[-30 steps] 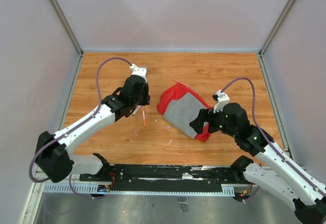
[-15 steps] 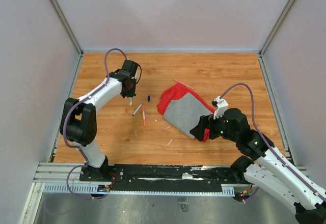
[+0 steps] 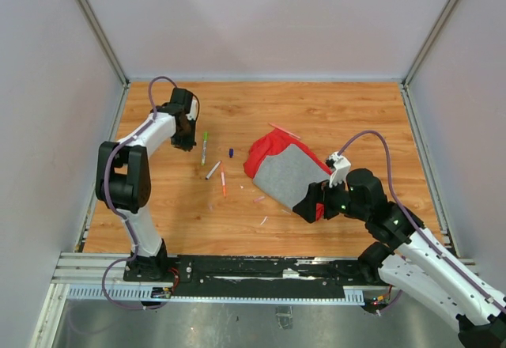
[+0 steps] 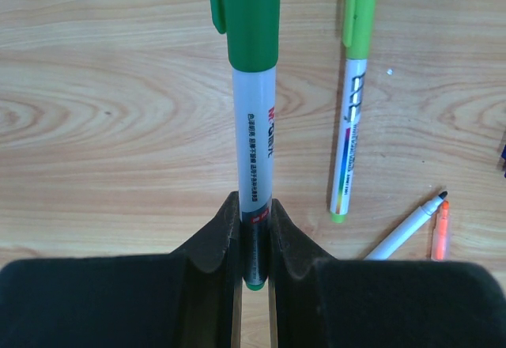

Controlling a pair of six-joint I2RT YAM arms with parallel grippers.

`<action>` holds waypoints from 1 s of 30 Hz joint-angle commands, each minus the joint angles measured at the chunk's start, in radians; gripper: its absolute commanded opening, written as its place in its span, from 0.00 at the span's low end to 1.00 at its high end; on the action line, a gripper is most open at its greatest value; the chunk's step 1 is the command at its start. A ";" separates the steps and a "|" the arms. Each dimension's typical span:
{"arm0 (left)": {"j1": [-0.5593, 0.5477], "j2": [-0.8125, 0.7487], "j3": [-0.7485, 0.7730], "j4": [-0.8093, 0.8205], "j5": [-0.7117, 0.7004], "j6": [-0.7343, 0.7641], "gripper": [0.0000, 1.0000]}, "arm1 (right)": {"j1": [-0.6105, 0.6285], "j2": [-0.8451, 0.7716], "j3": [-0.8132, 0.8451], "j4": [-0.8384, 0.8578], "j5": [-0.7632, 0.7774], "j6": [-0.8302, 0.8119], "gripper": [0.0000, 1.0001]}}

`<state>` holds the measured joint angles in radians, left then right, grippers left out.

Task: Insert the pens into the pen caps
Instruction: Place the pen at the center of the board.

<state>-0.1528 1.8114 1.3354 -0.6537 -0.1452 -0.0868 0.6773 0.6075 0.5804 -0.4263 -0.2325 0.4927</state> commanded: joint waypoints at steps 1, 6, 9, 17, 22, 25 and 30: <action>0.003 0.055 0.012 -0.008 0.052 0.012 0.01 | -0.012 0.007 -0.012 0.020 -0.035 -0.011 0.92; 0.025 0.091 0.010 -0.012 0.052 -0.008 0.02 | -0.012 0.008 -0.012 0.019 -0.031 -0.009 0.92; 0.039 0.108 0.013 -0.006 0.076 -0.009 0.02 | -0.012 0.010 -0.013 0.020 -0.030 -0.008 0.92; 0.054 0.147 0.025 -0.012 0.103 -0.009 0.14 | -0.012 0.018 -0.007 0.013 -0.036 -0.011 0.92; 0.058 0.166 0.032 -0.020 0.102 -0.015 0.27 | -0.012 0.013 -0.010 0.013 -0.039 -0.008 0.93; 0.061 0.171 0.035 -0.022 0.098 -0.013 0.31 | -0.012 0.011 -0.011 0.013 -0.042 -0.006 0.92; 0.062 0.180 0.040 -0.028 0.100 -0.012 0.23 | -0.012 0.009 -0.007 0.003 -0.043 -0.008 0.93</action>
<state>-0.1047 1.9556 1.3548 -0.6659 -0.0647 -0.1020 0.6777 0.6273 0.5777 -0.4240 -0.2581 0.4931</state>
